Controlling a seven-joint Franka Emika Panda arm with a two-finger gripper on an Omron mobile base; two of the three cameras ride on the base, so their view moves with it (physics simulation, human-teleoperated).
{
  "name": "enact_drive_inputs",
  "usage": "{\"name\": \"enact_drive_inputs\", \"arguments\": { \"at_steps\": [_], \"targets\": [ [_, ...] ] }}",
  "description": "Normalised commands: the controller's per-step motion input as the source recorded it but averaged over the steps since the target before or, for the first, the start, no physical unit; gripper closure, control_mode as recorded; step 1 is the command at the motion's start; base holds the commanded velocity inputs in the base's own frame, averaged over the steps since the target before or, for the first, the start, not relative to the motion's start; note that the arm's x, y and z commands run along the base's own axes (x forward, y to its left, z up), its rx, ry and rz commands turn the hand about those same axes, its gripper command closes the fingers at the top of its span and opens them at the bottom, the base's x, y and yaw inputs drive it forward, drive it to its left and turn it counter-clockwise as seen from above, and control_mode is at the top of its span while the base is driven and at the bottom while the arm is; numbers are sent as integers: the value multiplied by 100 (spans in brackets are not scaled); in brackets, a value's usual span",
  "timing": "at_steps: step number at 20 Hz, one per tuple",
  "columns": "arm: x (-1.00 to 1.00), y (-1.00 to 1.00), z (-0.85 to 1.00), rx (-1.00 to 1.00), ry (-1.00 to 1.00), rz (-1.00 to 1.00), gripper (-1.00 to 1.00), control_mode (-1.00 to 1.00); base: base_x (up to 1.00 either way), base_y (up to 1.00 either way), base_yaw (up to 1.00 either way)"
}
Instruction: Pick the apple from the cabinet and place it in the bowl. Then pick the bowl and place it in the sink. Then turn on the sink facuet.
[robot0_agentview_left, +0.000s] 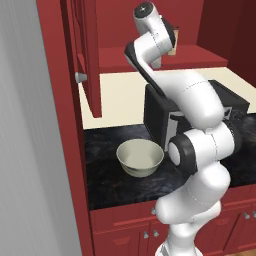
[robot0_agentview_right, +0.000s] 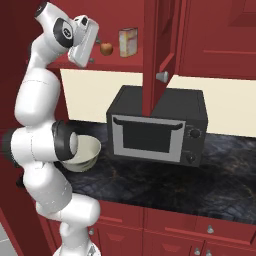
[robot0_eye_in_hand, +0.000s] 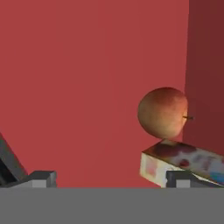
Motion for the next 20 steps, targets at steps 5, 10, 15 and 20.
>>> {"name": "enact_drive_inputs", "arguments": {
  "at_steps": [5,10,15,20],
  "targets": [
    [58,0,0,-6,11,3,-100,-100,0,0,0],
    [55,0,0,-6,11,2,-100,-100,0,0,0],
    [62,0,-2,-6,7,2,-100,-100,0,0,0],
    [55,0,-3,-5,0,5,-100,-100,0,0,0]
  ]
}}
